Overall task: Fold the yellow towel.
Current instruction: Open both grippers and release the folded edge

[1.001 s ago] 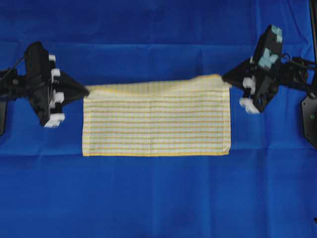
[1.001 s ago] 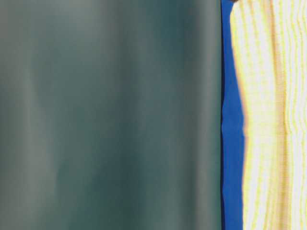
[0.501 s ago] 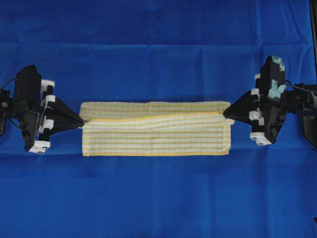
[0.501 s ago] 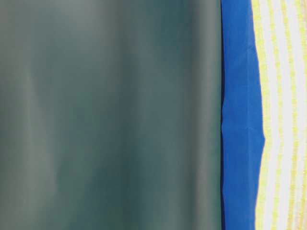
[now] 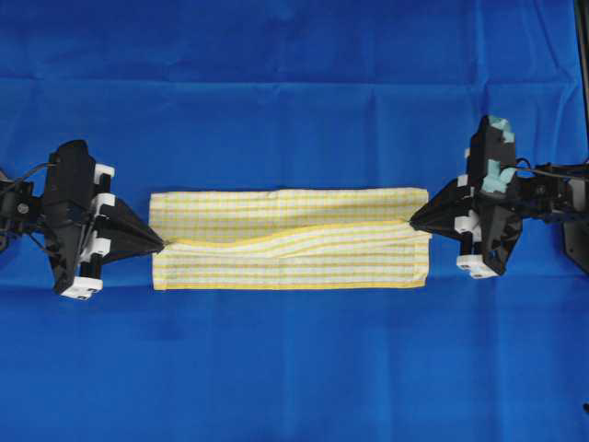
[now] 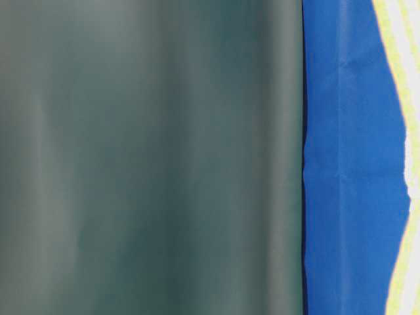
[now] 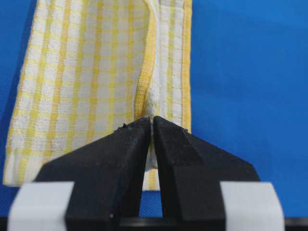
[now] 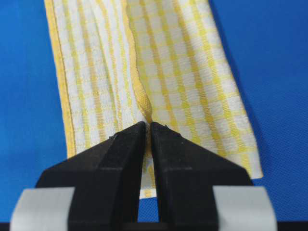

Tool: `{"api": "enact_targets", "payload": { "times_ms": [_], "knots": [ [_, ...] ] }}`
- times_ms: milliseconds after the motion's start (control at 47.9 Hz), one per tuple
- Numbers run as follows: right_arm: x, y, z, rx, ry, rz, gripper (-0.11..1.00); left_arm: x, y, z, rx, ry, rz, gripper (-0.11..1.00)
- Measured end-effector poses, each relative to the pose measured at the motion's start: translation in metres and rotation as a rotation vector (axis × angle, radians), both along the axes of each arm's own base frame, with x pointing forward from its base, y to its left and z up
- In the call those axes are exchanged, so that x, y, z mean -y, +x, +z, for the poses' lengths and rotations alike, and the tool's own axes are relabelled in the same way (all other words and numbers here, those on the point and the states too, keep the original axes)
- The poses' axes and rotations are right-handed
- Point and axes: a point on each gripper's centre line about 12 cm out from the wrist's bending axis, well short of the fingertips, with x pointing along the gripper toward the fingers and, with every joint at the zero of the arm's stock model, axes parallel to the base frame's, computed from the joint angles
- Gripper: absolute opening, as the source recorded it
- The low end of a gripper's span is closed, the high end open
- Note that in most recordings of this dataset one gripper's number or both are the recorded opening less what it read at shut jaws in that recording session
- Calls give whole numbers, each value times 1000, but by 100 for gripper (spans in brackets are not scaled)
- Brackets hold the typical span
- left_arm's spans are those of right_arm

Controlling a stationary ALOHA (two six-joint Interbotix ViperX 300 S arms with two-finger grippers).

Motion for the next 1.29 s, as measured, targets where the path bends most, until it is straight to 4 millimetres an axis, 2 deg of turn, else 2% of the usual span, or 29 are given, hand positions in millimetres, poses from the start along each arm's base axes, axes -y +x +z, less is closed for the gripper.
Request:
{"api": "enact_targets", "payload": {
  "times_ms": [146,250,313,480,542,688,855,1147,1293],
  "knots": [
    [-6,2,-4,-35,4,22,6,0,-1,-4,-38,5,-3,5],
    [-6,3,-4,-39,5,24,10,0,-1,-5,-49,6,-3,15],
    [-7,3,-4,-39,5,25,24,0,-2,-6,-53,6,-2,26],
    [-8,3,-4,-41,4,30,74,0,-2,-5,-57,5,-2,65],
    [-9,2,-4,-41,4,35,83,0,-2,-5,-55,5,-1,74],
    [-10,2,1,-24,3,42,76,0,-2,-2,-53,12,-7,73],
    [-9,1,5,-9,1,40,76,-3,-3,-2,-60,16,4,72],
    [32,-2,2,-50,-23,-91,76,-40,8,-2,-83,34,140,72],
    [40,-2,-6,-110,-32,-103,76,-50,12,-9,-144,57,157,72]
  ]
}}
